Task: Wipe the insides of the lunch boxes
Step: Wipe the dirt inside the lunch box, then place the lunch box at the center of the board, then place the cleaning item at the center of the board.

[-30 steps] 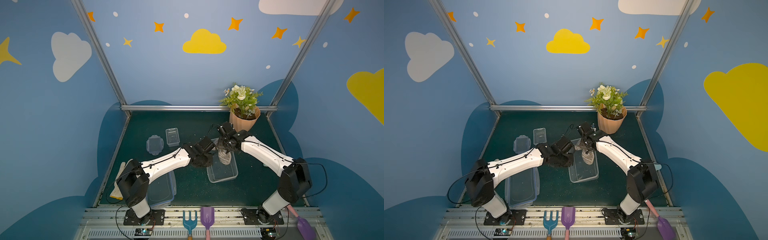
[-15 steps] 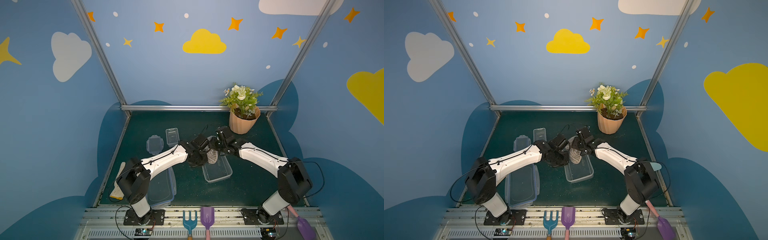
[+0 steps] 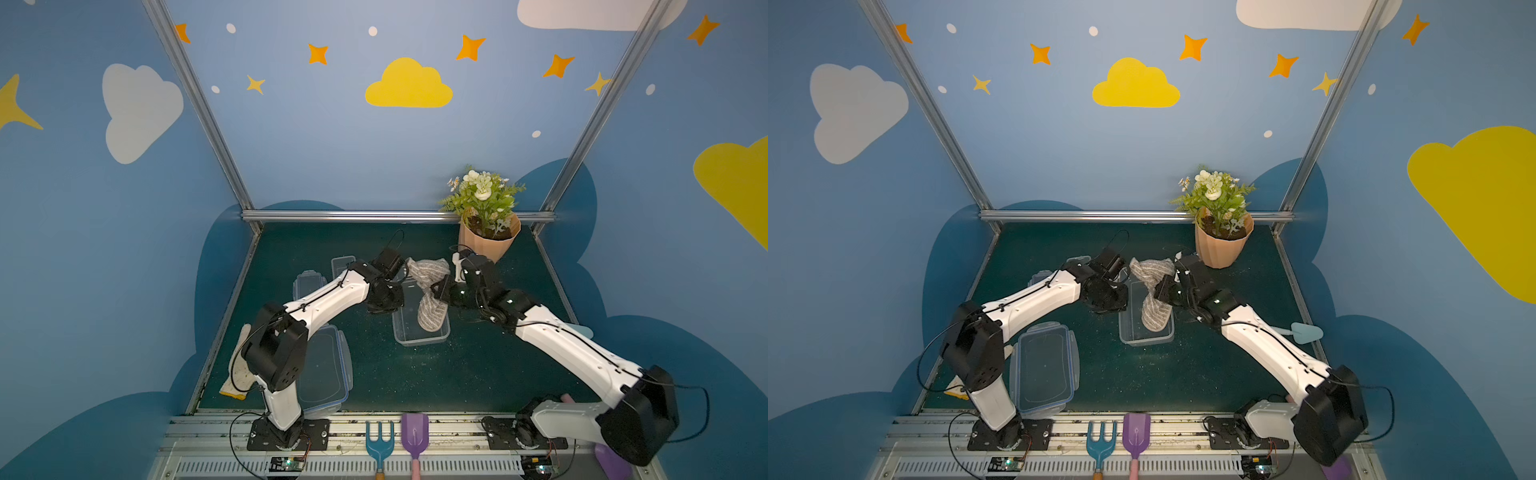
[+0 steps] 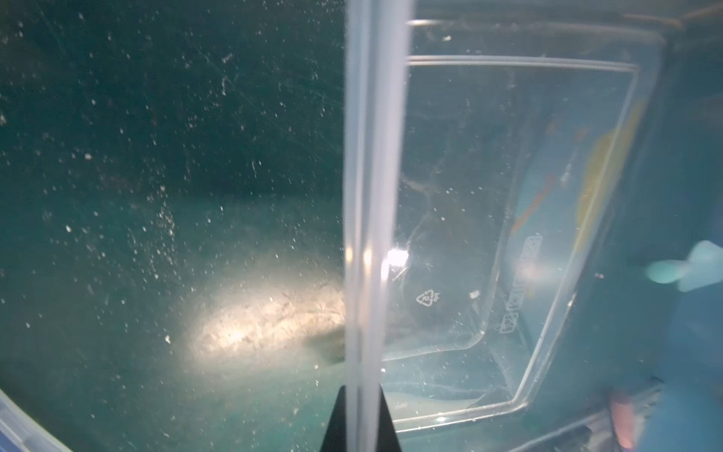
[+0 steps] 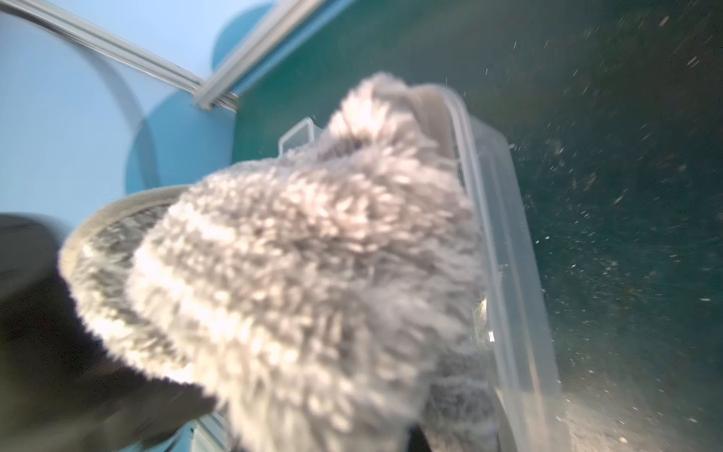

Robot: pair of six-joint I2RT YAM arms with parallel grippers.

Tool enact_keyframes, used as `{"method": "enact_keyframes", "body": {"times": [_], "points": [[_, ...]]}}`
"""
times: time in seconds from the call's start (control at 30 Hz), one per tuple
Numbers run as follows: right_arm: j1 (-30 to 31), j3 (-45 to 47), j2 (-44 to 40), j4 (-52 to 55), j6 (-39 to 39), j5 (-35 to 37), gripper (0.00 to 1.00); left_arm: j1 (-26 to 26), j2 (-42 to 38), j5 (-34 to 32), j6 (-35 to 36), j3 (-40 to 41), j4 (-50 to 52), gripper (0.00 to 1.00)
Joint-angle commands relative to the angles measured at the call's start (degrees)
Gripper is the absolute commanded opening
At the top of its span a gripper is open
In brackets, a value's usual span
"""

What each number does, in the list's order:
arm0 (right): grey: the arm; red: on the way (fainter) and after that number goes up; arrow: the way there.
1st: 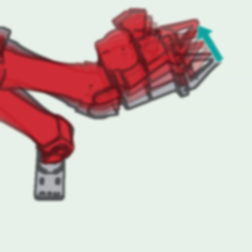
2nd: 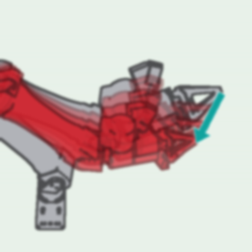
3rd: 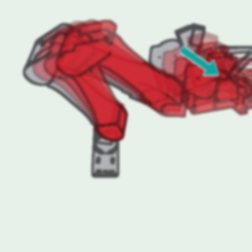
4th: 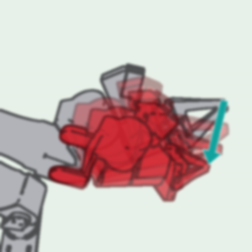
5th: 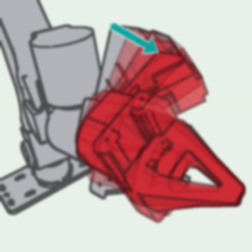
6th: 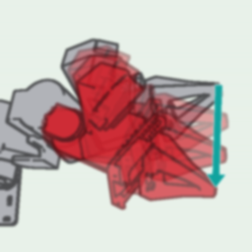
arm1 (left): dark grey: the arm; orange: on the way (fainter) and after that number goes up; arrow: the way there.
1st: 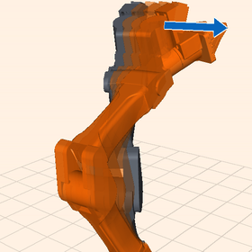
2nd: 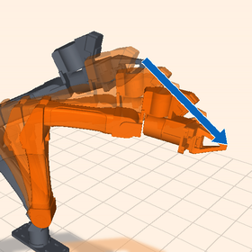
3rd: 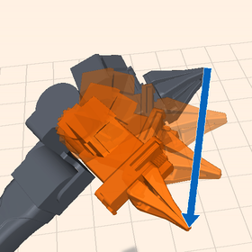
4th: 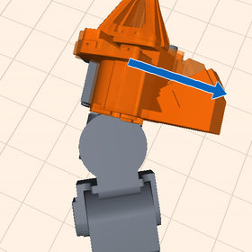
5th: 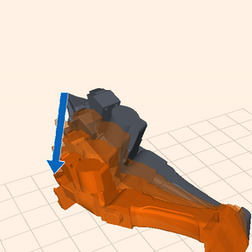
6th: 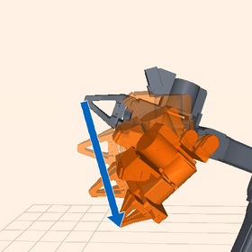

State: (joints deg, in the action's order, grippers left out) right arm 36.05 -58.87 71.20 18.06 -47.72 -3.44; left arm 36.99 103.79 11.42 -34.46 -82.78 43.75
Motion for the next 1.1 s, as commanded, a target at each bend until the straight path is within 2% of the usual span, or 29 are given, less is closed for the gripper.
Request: {"method": "enact_keyframes", "body": {"times": [0.0,0.2,0.33,0.4,0.5,0.53,0.63,0.7,0.77,0.8,0.97,1.07], "points": [[-2.0,-0.4,-4.6,4.7,2.0,1.5,0.0,-0.2,3.1,-2.1,4.0,-1.8,3.4,0.04],[-8.6,0.5,-9.6,11.0,4.9,2.0,0.0,-0.4,7.4,-7.9,5.8,-6.3,7.2,0.05],[-16.0,3.9,-7.9,12.0,6.6,-4.5,0.0,-0.6,9.6,-11.8,6.4,-9.0,9.0,0.05],[-18.7,6.1,-6.4,11.9,6.8,-5.6,0.0,-0.7,10.5,-12.7,6.6,-10.0,9.5,0.05],[-22.0,8.7,-3.3,10.7,7.8,-7.7,0.0,-0.9,12.0,-13.0,6.8,-11.5,10.3,0.13],[-22.7,9.1,-2.2,10.5,8.2,-8.1,0.05,-0.9,12.4,-13.0,6.9,-11.7,10.5,0.16],[-24.2,9.4,1.3,10.2,9.9,-9.1,0.32,-1.0,13.2,-12.7,6.8,-12.0,10.8,0.34],[-24.9,8.6,3.3,10.9,11.4,-10.1,0.6,-1.0,13.4,-13.0,6.3,-12.4,11.3,0.53],[-25.2,7.4,4.4,12.1,12.2,-10.3,0.75,-1.1,13.0,-13.5,5.9,-12.7,11.5,0.7],[-25.2,6.7,4.7,12.9,12.7,-10.1,0.79,-1.1,12.6,-14.0,5.9,-12.8,11.5,0.77],[-25.5,2.8,4.1,17.2,14.7,-7.3,0.87,-1.2,9.7,-17.1,6.2,-15.7,13.4,0.97],[-25.6,-0.8,4.3,22.4,17.5,-3.5,0.89,-1.7,6.9,-18.5,7.2,-17.8,14.7,1.0]]}}
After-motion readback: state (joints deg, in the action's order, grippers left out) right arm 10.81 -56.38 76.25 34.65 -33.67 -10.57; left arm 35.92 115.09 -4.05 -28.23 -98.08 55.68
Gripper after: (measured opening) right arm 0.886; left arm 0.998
